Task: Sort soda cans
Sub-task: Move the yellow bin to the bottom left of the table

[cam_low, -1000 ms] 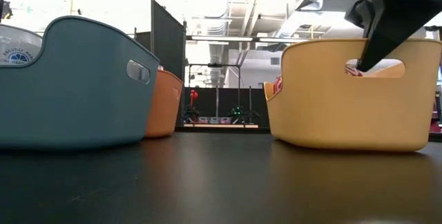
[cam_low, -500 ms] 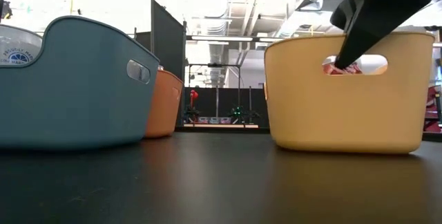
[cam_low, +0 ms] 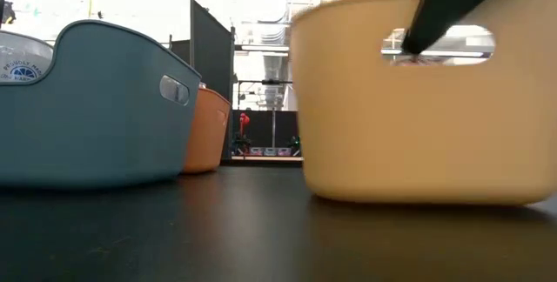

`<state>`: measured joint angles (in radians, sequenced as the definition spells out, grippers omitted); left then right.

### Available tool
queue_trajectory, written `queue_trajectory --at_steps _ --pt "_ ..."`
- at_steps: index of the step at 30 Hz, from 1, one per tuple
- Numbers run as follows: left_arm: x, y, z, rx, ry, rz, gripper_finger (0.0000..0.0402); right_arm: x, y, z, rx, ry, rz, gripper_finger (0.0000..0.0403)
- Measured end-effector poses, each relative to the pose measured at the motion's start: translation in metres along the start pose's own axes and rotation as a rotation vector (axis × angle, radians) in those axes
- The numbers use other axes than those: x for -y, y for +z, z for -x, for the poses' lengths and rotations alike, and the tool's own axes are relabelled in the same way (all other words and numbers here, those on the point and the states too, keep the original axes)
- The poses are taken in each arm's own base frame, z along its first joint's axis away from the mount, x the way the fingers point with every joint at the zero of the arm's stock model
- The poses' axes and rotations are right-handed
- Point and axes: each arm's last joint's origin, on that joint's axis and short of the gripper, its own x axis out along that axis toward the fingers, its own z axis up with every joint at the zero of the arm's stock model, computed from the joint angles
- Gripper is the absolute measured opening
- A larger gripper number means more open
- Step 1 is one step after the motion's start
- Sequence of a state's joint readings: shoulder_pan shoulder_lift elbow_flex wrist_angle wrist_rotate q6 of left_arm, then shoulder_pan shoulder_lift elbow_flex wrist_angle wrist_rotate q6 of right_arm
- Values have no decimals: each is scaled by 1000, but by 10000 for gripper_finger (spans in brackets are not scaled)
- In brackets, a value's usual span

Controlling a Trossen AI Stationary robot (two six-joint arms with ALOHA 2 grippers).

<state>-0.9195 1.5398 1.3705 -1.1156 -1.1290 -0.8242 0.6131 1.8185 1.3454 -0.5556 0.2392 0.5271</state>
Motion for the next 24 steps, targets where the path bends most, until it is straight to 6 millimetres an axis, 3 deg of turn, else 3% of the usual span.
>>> queue_trajectory --at_steps 14,24 --pt "0 0 0 -1 -1 -19 0 -37 29 -24 9 89 18 4" --pt "0 0 0 -1 -1 -39 0 -52 36 -22 52 157 16 6"
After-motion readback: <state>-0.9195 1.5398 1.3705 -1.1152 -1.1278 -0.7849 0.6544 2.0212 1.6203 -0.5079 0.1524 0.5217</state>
